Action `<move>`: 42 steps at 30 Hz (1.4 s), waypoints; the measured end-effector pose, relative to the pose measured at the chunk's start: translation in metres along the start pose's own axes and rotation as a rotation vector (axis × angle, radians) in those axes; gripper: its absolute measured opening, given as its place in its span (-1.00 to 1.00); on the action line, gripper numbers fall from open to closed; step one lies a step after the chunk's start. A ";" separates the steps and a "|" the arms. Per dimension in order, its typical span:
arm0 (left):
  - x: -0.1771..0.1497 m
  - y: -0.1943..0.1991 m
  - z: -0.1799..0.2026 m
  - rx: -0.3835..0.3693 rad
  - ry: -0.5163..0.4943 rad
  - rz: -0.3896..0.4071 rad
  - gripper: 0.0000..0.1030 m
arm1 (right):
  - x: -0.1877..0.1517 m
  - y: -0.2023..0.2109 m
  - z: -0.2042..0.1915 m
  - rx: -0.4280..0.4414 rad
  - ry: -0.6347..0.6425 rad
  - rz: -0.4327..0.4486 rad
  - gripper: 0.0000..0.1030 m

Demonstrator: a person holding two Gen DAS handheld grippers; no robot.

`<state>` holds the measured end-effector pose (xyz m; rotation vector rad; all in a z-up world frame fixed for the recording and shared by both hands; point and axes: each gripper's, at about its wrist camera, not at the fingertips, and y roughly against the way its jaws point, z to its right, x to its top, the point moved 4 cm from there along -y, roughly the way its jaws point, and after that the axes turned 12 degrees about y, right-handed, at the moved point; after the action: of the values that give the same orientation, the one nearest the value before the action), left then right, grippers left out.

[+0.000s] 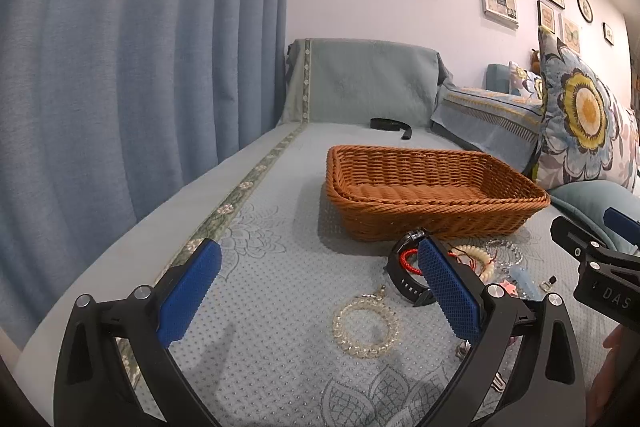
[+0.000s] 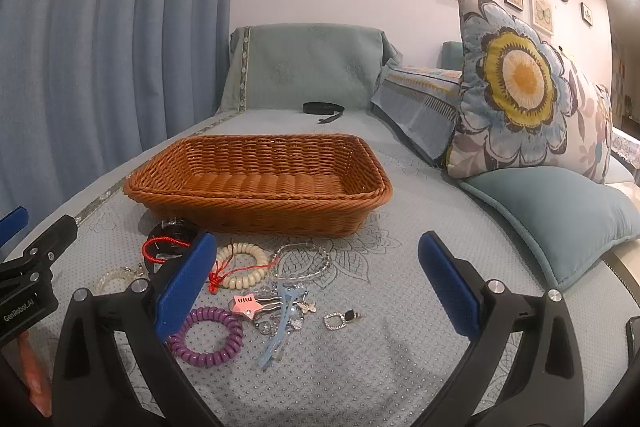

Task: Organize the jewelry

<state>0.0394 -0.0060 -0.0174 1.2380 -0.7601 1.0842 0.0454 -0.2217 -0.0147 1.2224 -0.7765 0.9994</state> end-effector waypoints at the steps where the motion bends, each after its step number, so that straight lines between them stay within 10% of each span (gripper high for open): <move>1: 0.000 0.000 0.000 0.001 0.001 -0.001 0.85 | 0.000 0.000 0.000 0.000 0.000 0.000 0.87; 42: 0.001 0.004 -0.002 0.004 0.006 0.010 0.85 | 0.001 0.002 0.000 0.002 -0.003 0.008 0.87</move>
<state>0.0355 -0.0039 -0.0153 1.2354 -0.7602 1.0976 0.0441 -0.2213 -0.0131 1.2238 -0.7831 1.0053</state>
